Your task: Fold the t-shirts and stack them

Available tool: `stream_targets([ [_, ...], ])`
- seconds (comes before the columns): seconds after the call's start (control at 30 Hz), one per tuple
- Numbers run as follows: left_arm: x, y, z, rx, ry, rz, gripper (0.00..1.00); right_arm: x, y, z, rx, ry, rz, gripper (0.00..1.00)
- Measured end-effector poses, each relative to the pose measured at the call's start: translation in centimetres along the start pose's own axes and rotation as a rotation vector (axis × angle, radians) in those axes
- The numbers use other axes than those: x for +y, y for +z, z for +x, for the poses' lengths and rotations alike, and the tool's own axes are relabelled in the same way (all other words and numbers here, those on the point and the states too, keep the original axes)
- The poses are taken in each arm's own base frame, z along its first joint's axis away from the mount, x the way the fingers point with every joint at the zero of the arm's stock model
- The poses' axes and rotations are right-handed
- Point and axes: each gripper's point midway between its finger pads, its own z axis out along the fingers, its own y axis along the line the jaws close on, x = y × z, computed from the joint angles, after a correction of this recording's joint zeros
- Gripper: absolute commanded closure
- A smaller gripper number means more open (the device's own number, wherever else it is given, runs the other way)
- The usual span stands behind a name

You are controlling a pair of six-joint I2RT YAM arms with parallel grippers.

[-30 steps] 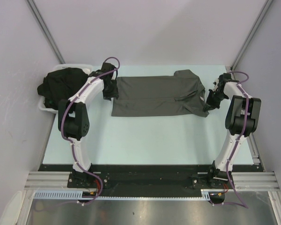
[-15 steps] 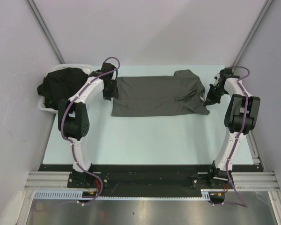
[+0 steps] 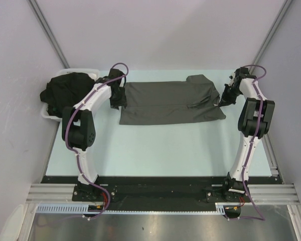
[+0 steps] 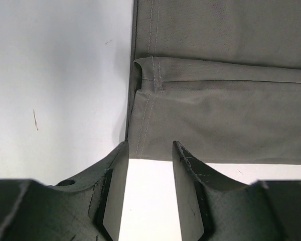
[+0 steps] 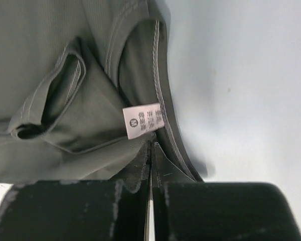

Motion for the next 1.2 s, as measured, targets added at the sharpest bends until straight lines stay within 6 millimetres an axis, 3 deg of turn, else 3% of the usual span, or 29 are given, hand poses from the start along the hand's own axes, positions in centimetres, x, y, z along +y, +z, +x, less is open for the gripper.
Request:
stream_targets([
  [0.23, 0.0, 0.0, 0.1, 0.003, 0.0, 0.001, 0.55, 0.0, 1.4, -1.2, 0.006, -0.009, 0.0, 1.0],
  [0.4, 0.0, 0.0, 0.1, 0.003, 0.0, 0.002, 0.54, -0.2, 2.1, -0.8, 0.026, -0.006, 0.006, 0.98],
  [0.63, -0.1, 0.0, 0.1, 0.003, -0.001, 0.006, 0.54, -0.7, 2.4, -0.2, 0.04, 0.0, 0.025, 0.82],
  [0.73, -0.1, 0.0, 0.0, 0.002, -0.001, 0.007, 0.54, -0.9, 2.4, -0.3, 0.038, 0.001, 0.032, 0.77],
  [1.1, -0.7, -0.1, 0.0, 0.005, 0.002, 0.029, 0.54, -2.0, 1.9, -0.8, 0.027, 0.023, 0.041, 0.77],
  [1.2, -1.0, -0.4, -0.4, -0.005, 0.004, 0.04, 0.54, -1.9, 1.1, -1.4, 0.01, 0.024, 0.039, 0.73],
])
